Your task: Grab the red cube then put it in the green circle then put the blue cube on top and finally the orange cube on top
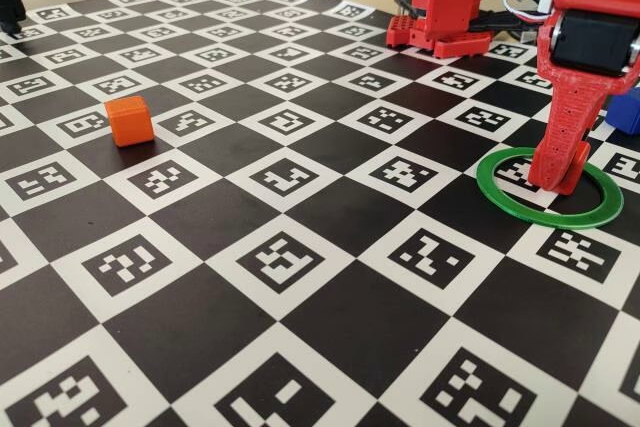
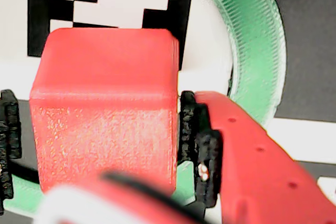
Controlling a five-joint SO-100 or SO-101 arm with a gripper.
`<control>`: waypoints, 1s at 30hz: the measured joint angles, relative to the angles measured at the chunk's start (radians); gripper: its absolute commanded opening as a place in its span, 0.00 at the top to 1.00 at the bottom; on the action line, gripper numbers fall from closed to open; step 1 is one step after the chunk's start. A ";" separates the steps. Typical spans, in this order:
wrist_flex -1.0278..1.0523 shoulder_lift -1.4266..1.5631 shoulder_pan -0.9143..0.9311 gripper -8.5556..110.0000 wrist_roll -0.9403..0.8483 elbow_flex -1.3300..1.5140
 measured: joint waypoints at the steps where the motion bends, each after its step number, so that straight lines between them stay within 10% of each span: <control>1: 0.000 0.000 0.000 0.72 0.000 0.000; 30: 0.078 0.245 0.054 0.65 -0.130 0.083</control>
